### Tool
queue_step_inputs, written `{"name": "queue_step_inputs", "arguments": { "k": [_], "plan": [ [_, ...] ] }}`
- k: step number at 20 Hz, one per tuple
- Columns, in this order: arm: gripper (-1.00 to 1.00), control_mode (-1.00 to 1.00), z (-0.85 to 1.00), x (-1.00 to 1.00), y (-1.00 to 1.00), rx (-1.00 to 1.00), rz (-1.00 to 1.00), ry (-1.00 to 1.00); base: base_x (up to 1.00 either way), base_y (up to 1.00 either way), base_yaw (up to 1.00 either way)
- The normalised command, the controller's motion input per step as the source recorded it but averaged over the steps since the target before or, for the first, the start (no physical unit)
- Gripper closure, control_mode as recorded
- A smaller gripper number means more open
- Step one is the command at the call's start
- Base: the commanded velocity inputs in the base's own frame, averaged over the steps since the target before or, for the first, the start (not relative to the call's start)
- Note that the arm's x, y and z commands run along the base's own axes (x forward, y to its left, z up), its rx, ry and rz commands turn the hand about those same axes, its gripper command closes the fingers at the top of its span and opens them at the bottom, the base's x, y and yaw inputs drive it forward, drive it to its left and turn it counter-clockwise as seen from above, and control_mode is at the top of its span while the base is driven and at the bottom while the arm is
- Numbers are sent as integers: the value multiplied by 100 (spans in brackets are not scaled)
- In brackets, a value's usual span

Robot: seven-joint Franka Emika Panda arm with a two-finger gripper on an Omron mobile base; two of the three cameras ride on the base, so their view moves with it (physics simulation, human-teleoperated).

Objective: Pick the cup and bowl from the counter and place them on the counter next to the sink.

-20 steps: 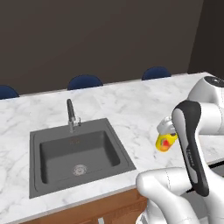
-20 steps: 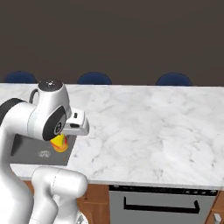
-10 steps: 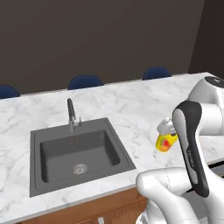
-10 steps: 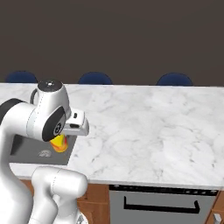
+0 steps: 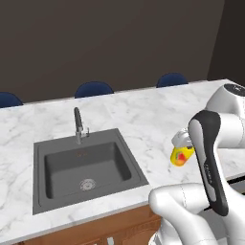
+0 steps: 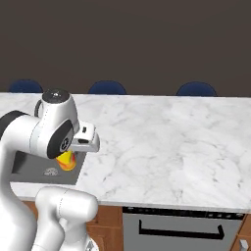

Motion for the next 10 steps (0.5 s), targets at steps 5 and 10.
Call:
{"name": "queue_step_inputs", "arguments": {
  "k": [5,10],
  "plan": [
    [100,-100,0,14,15,0,0,2,0,0,0],
    [100,-100,0,43,9,0,0,2,0,0,0]
  ]
}}
